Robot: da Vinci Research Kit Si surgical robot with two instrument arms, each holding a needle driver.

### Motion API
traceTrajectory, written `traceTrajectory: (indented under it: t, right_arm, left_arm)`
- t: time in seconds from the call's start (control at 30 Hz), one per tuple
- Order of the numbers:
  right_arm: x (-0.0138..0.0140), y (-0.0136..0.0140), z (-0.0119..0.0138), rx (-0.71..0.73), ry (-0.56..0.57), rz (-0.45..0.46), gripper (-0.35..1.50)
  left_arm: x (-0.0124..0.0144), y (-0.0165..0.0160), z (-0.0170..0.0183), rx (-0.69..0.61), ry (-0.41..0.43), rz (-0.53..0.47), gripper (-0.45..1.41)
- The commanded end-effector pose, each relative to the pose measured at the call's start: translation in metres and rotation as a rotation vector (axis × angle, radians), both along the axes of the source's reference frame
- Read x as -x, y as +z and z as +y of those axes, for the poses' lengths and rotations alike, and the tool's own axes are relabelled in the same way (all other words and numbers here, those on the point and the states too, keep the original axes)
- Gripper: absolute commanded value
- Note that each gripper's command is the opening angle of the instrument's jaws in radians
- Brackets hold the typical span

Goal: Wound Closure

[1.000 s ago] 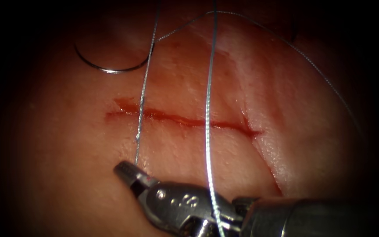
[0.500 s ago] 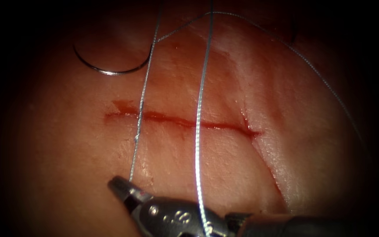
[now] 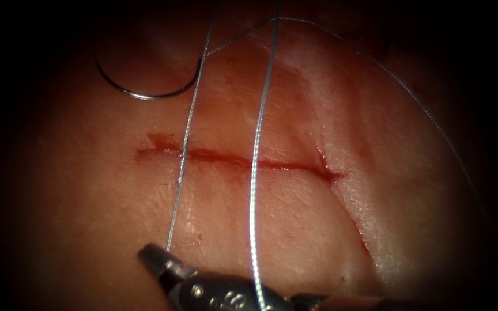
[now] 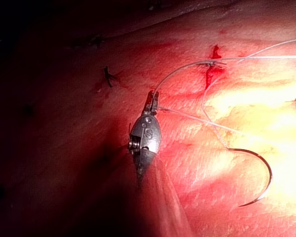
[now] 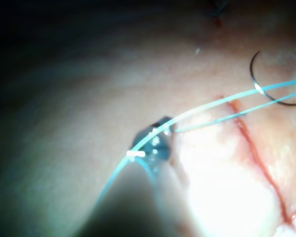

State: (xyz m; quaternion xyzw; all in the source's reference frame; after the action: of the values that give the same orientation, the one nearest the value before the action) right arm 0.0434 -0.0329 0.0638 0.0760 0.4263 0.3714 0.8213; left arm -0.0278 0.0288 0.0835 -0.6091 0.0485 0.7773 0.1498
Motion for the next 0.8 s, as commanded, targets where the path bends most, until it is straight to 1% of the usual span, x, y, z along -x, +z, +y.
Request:
traceTrajectory:
  t: [0.03,0.27,0.3,0.33,0.37,0.4,0.47,0.57,0.6,0.67,0.7,0.73,0.77,0.8]
  right_arm:
    - [-0.0007,0.0004,-0.0005,-0.001,-0.002,0.002,-0.35]
    - [-0.0006,0.0009,-0.0002,0.011,0.015,0.009,-0.35]
    - [-0.0005,0.001,-0.0001,0.014,0.018,0.01,-0.35]
    - [-0.0003,0.0014,0.0,0.033,0.041,0.022,-0.35]
    - [-0.0003,0.0014,0.0,0.033,0.041,0.022,-0.35]
    - [-0.0002,0.0015,0.0001,0.039,0.049,0.025,-0.35]
    - [0.0,0.0017,0.0004,0.051,0.056,0.033,0.0]
    - [0.0006,0.0016,0.0008,0.065,0.062,0.035,0.47]
    - [0.0007,0.0015,0.0009,0.066,0.064,0.038,0.59]
    - [0.0012,0.0012,0.0009,0.069,0.07,0.043,0.71]
    - [0.0016,0.0009,0.0009,0.067,0.067,0.045,0.78]
    - [0.0016,0.0009,0.0009,0.067,0.067,0.045,0.78]
    - [0.0023,0.0002,0.0008,0.066,0.067,0.049,0.89]
    - [0.0023,0.0002,0.0008,0.066,0.067,0.049,0.89]
  left_arm:
    - [0.0006,0.0005,0.0005,0.003,0.0,-0.002,-0.45]
    - [0.0006,0.0006,-0.0004,0.006,0.001,-0.002,-0.45]
    - [0.0007,0.0002,-0.0005,0.001,0.005,-0.006,-0.45]
    - [0.0008,-0.0008,-0.0007,-0.004,0.014,-0.013,-0.45]
    - [0.0008,-0.0008,-0.0007,-0.004,0.014,-0.013,-0.45]
    - [0.0009,-0.0018,-0.0008,-0.016,0.025,-0.02,-0.45]
    - [0.0012,-0.0034,-0.001,-0.02,0.037,-0.036,-0.45]
    - [0.0018,-0.0064,-0.0017,-0.03,0.066,-0.07,-0.45]
    - [0.002,-0.0076,-0.0021,-0.041,0.079,-0.083,-0.45]
    - [0.0024,-0.0092,-0.0029,-0.055,0.104,-0.107,-0.45]
    - [0.0028,-0.0111,-0.0038,-0.064,0.13,-0.131,-0.45]
    - [0.0028,-0.0111,-0.0038,-0.064,0.13,-0.131,-0.45]
    - [0.0032,-0.0126,-0.0046,-0.068,0.15,-0.148,-0.45]
    - [0.0032,-0.0126,-0.0046,-0.068,0.15,-0.148,-0.45]
